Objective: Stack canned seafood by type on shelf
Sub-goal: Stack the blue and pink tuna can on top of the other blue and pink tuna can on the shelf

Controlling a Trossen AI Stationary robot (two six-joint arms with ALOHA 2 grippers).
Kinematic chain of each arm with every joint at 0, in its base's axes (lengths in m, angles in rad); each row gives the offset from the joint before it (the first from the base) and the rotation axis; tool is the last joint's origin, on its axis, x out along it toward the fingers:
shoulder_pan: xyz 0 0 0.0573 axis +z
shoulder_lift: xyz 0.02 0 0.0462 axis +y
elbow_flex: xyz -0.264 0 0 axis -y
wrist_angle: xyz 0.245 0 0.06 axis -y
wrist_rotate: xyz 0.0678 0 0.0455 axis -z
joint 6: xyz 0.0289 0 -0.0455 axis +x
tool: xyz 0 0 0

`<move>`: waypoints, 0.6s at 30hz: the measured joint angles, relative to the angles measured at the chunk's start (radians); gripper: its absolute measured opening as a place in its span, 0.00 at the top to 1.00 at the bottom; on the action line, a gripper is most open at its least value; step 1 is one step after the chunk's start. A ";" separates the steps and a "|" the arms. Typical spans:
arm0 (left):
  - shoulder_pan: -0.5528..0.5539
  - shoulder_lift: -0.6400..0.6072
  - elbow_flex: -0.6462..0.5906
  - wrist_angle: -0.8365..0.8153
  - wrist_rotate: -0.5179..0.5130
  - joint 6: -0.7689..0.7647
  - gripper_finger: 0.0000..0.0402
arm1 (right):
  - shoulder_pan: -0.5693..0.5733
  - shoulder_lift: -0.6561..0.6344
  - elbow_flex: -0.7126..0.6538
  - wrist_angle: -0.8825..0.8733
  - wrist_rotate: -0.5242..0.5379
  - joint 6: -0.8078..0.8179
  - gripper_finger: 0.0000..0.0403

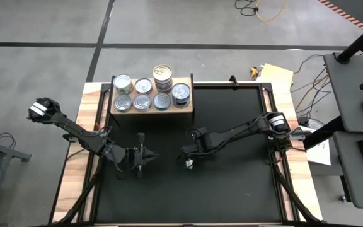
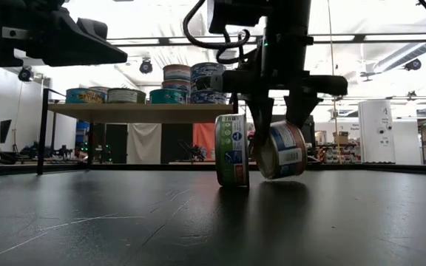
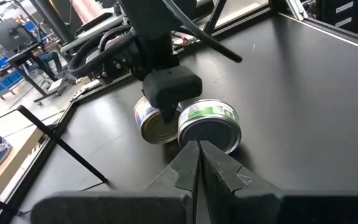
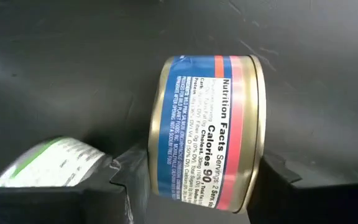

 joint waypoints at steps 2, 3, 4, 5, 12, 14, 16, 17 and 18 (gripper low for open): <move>0.000 0.000 0.000 0.000 0.000 -0.006 1.00 | 0.000 -0.009 0.009 -0.015 -0.001 -0.031 0.55; 0.000 0.000 0.000 0.000 0.000 -0.009 1.00 | 0.001 -0.015 0.018 -0.033 -0.002 -0.049 0.55; 0.000 0.000 0.000 0.000 0.000 -0.015 1.00 | 0.003 -0.023 0.030 -0.057 -0.001 -0.073 0.55; 0.000 0.000 0.000 0.000 0.000 -0.023 1.00 | 0.006 -0.036 0.042 -0.085 -0.001 -0.097 0.55; 0.000 0.000 0.000 0.000 -0.002 -0.077 1.00 | 0.037 -0.104 0.191 -0.327 0.061 -0.296 0.55; 0.000 0.000 0.000 0.000 -0.002 -0.082 1.00 | 0.040 -0.117 0.247 -0.375 0.091 -0.365 0.55; 0.000 0.000 0.000 0.002 -0.002 -0.082 1.00 | 0.042 -0.125 0.307 -0.405 0.125 -0.446 0.55; 0.000 0.000 0.000 0.005 -0.003 -0.082 1.00 | 0.042 -0.127 0.341 -0.419 0.145 -0.493 0.55; 0.000 0.000 0.000 0.009 -0.005 -0.082 1.00 | 0.042 -0.127 0.375 -0.430 0.168 -0.538 0.55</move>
